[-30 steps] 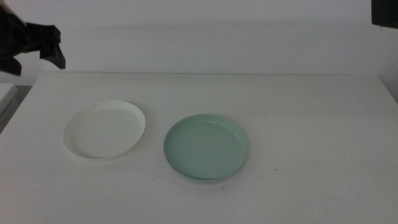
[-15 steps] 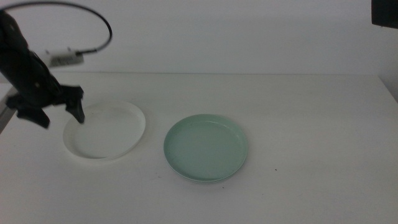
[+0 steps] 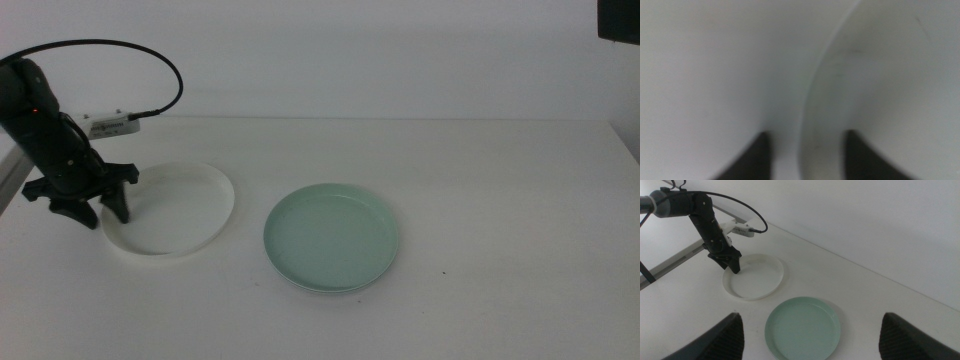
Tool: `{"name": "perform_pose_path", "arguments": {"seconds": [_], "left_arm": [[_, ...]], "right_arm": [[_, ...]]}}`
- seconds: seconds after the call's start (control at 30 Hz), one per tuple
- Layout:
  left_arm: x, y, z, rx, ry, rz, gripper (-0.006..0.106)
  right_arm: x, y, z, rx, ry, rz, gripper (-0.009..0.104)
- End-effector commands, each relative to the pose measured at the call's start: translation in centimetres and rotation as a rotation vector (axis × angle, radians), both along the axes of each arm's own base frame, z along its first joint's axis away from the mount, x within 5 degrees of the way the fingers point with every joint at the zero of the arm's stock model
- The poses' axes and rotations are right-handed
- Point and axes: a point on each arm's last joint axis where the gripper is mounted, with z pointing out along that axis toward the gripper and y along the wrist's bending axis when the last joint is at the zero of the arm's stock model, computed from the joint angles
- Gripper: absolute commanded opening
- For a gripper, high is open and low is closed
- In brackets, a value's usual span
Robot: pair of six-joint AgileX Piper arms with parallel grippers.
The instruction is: Stack the three bowls on top of each other.
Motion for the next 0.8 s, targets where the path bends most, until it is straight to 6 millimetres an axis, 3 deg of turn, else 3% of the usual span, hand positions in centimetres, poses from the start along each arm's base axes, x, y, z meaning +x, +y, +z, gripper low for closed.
{"name": "perform_pose_path", "arguments": {"seconds": [0.0,0.1,0.13,0.2,0.33,0.53,0.67,0.77], "left_arm": [[0.0,0.1,-1.1,-0.017,0.020,0.027,0.040],[-0.1,0.4,-0.5,-0.020,0.020,0.070,0.001],[-0.2,0.5,0.1,-0.021,0.015,0.073,-0.002],[-0.6,0.3,1.5,-0.026,0.007,0.068,-0.002],[-2.3,-0.6,6.5,-0.057,-0.081,0.064,-0.002],[-8.6,-3.3,12.4,-0.215,-0.239,0.127,-0.002],[-10.2,-7.2,14.3,-0.300,-0.295,0.054,-0.002],[-10.0,-10.3,14.1,-0.305,-0.288,0.042,-0.002]], "right_arm": [[0.1,-0.1,0.0,0.000,-0.012,-0.005,0.089],[0.1,-0.1,0.0,0.000,-0.012,-0.005,0.089],[0.1,-0.1,0.0,0.000,-0.012,-0.005,0.089],[0.1,-0.1,0.0,0.000,-0.012,-0.005,0.089],[0.1,-0.1,0.0,0.000,-0.012,-0.005,0.089],[0.1,-0.1,0.0,0.000,-0.012,-0.005,0.089],[0.1,-0.1,0.0,0.000,-0.012,-0.005,0.089],[0.1,-0.1,0.0,0.000,-0.012,-0.005,0.089]]}}
